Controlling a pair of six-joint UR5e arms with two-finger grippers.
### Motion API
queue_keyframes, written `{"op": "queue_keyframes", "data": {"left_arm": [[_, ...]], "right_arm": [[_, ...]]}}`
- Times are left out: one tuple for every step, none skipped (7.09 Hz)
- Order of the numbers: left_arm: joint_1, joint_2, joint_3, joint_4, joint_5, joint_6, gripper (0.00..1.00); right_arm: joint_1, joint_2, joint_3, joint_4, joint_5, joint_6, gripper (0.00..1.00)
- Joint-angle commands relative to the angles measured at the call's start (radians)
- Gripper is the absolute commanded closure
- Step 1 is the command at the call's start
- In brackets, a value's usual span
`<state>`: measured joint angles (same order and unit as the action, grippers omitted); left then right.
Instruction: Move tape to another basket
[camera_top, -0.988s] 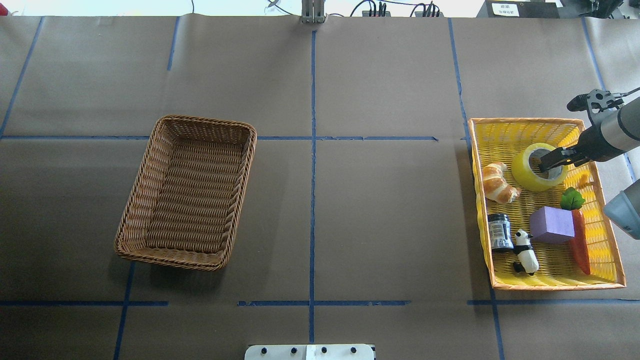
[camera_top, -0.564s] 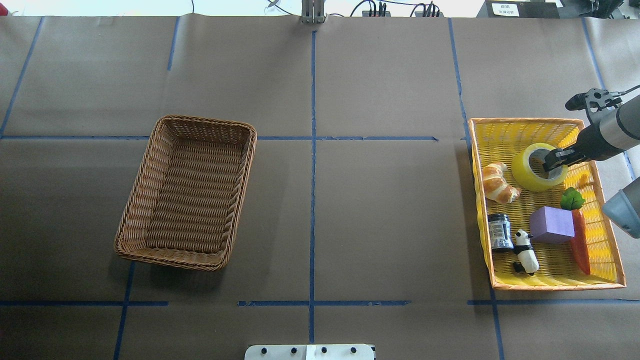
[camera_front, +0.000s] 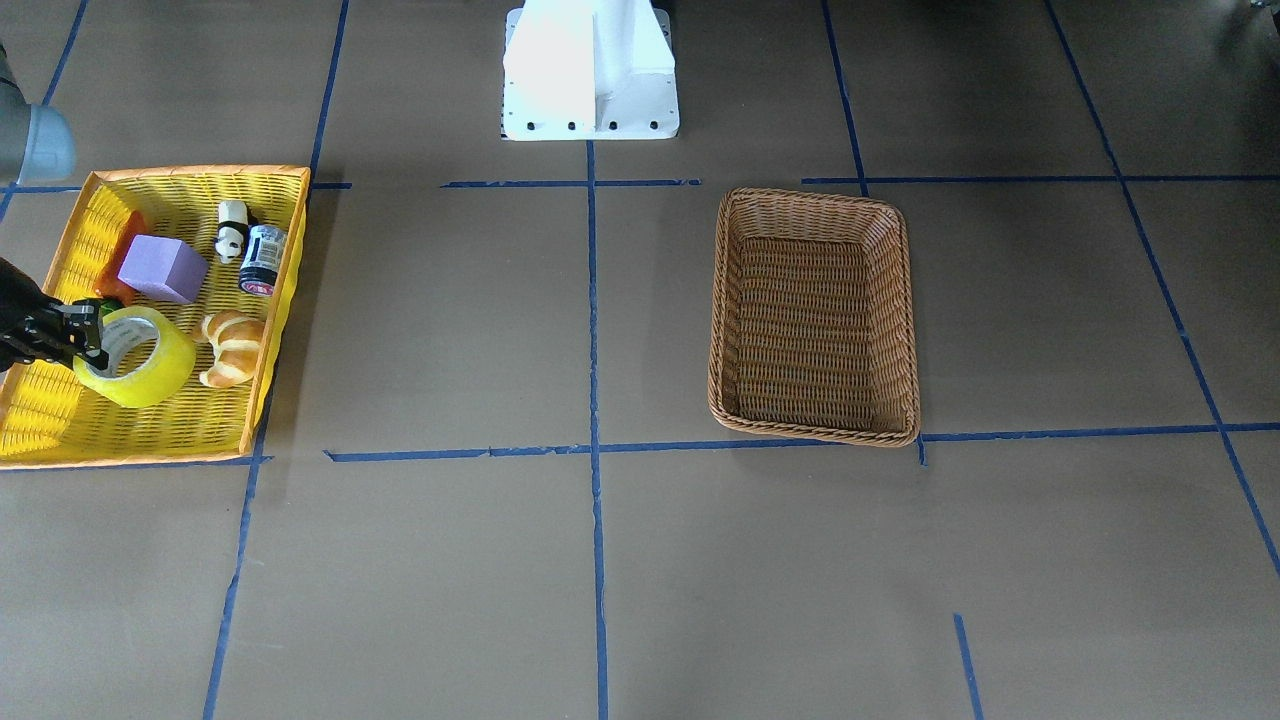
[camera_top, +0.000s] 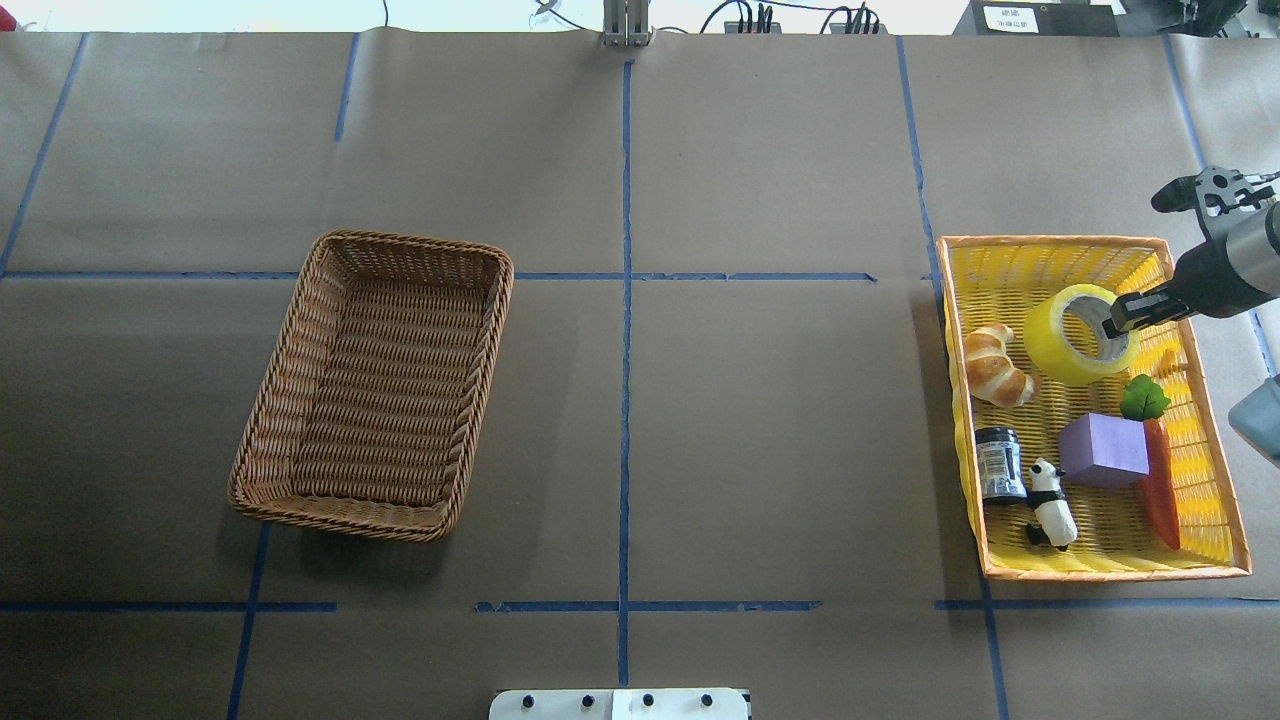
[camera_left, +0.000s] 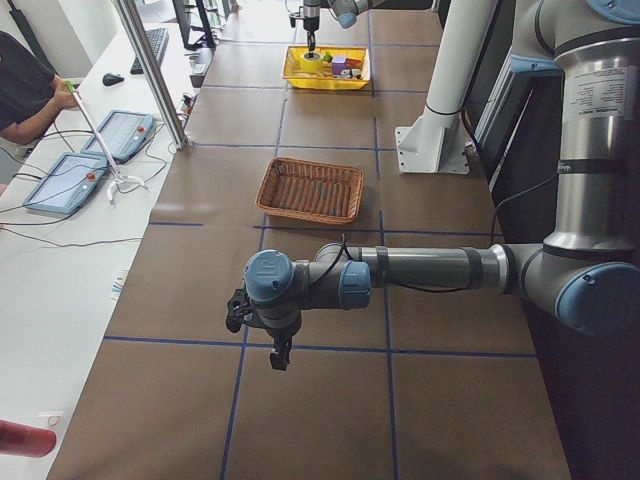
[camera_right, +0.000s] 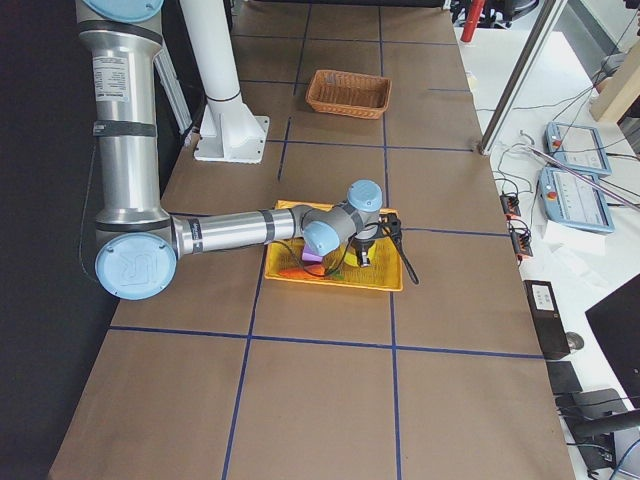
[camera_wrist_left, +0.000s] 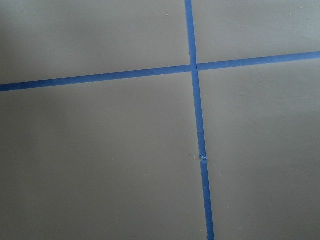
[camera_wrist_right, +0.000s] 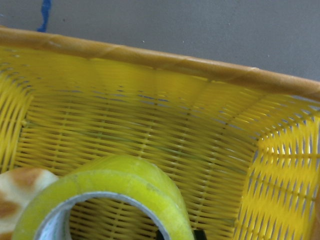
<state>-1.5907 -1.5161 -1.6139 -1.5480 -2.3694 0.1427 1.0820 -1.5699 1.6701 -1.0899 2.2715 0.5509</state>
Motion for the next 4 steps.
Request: {"op": "queue_keyframes", "data": {"left_arm": [[0.000, 0.005, -0.004, -0.001, -0.001, 0.000, 0.00], [0.000, 0.004, -0.015, -0.001, -0.001, 0.000, 0.00], [0.001, 0.004, -0.032, 0.000, -0.001, -0.005, 0.00], [0.003, -0.005, -0.040, -0.001, -0.002, -0.005, 0.00]], "right_arm": [[0.071, -0.006, 0.048, 0.002, 0.100, 0.020, 1.00], [0.070, 0.007, 0.072, 0.014, 0.115, 0.073, 1.00], [0.067, 0.074, 0.074, 0.046, 0.131, 0.250, 0.99], [0.049, 0.117, 0.071, 0.141, 0.137, 0.455, 0.99]]}}
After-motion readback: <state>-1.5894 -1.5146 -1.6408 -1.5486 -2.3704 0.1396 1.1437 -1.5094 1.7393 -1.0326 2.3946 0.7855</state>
